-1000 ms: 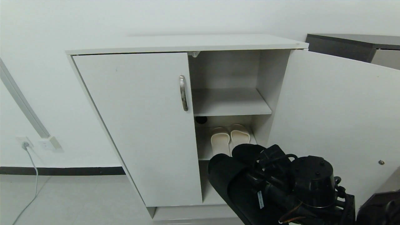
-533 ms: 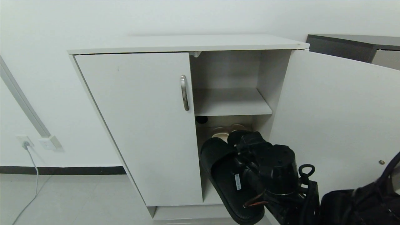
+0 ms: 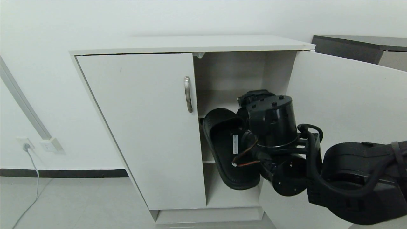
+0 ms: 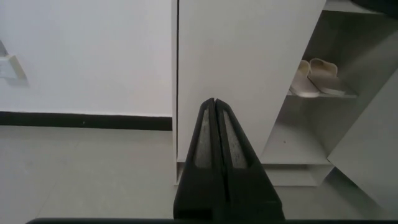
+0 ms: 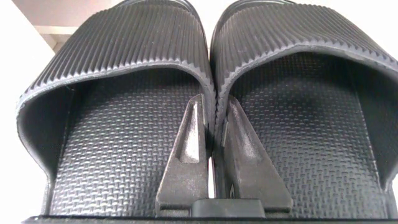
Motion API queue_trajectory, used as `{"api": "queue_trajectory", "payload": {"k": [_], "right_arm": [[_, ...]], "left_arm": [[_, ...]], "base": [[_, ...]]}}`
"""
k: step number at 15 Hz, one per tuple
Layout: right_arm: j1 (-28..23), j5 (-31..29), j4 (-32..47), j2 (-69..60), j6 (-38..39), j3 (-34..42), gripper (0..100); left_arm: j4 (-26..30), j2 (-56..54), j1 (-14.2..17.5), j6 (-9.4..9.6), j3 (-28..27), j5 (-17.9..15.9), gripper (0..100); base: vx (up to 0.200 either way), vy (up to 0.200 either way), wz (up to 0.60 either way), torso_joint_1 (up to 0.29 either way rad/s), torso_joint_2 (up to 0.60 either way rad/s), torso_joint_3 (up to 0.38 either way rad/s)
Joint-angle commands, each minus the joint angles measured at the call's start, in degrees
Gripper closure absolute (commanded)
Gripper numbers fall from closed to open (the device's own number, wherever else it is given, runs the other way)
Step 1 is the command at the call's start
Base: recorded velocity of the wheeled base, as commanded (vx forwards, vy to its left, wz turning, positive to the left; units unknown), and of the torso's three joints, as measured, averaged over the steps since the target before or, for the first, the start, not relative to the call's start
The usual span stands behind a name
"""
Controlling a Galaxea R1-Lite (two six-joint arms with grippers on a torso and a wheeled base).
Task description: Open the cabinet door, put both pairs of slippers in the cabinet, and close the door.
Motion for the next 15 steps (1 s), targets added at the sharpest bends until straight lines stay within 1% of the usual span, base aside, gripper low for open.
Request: {"api": "queue_trajectory", "payload": {"k": [1, 4, 9, 15], "right_arm": [[-1.89, -0.30, 0.38, 1.58, 0.21, -3.12, 100], [-3.39, -0.30, 0.47, 2.99, 1.88, -3.21, 100], [-3.39, -0.21, 1.35, 2.72, 2.15, -3.21, 100], [-3.39, -0.21, 1.43, 3.08, 1.97, -3.39, 100]], "left_arm": [[-0.01, -0.02, 0.01, 0.05, 0.01, 0.02, 100], [-0.01, -0.02, 0.01, 0.05, 0.01, 0.02, 100], [-0.01, 0.06, 0.01, 0.05, 0.01, 0.02, 100], [-0.01, -0.02, 0.01, 0.14, 0.01, 0.02, 100]], "base": [[0.000, 0.000, 0.00, 0.000, 0.00, 0.000], [0.000, 0.000, 0.00, 0.000, 0.00, 0.000], [0.000, 0.000, 0.00, 0.000, 0.00, 0.000], [0.200, 0.000, 0.00, 0.004, 0.00, 0.003]]}}
